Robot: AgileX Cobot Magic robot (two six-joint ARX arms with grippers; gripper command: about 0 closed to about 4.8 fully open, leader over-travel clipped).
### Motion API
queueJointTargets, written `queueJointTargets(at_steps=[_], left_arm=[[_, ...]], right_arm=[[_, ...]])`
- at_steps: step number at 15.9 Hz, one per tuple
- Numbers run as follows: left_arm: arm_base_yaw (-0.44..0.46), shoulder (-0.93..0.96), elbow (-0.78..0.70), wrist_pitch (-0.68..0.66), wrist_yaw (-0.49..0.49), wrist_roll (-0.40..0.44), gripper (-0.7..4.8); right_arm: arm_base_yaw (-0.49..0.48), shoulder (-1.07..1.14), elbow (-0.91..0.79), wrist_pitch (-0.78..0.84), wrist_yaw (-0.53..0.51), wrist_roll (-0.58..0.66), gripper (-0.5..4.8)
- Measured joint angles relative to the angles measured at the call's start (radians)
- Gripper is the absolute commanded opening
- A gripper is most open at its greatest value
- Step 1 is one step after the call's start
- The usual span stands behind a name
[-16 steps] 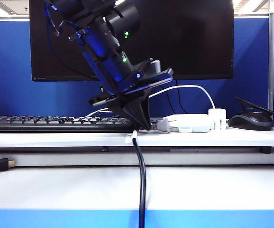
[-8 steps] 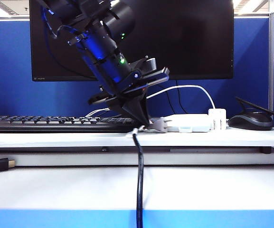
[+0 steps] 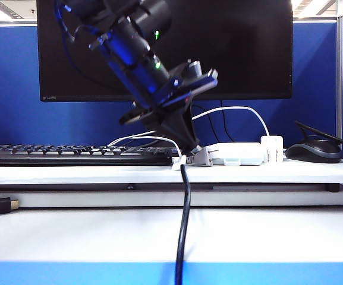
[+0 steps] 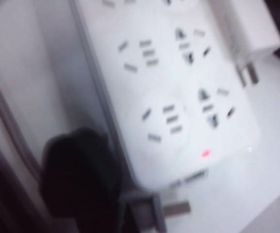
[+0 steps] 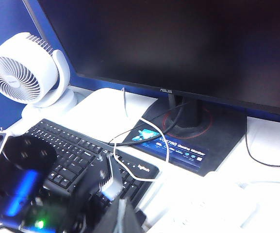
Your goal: Unplug the white charger from the socket, then place it next to the socket.
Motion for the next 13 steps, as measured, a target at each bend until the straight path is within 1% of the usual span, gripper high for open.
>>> queueJointTargets(at_steps=[2,8,10,11,13], left_arm=[[0.001,-0.003,0.030,0.005,-0.001,0.000,-0.05],[0.001,-0.002,0.030,0.001,-0.001,0.000,-0.05],[0.001,-0.002,0.073,-0.048,-0.002,0.000,-0.05],[0.001,-0.012,0.097,-0.052,-0.002,0.001,-0.05],[0.001,-0.075,0.126,-0.065,-0.004,0.002,-0.05]], right_arm=[[0.000,0.000,0.000,0.000,0.000,0.000,-0.08],[0.000,0.000,0.000,0.000,0.000,0.000,-0.08],[0.000,0.000,0.000,-0.016,0.002,-0.019,-0.08],[0.000,0.000,0.000,-0.023,0.003,-0.026,-0.08],[0.000,-0.002,0.000,-0.019,0.005,-0.050,-0.08]])
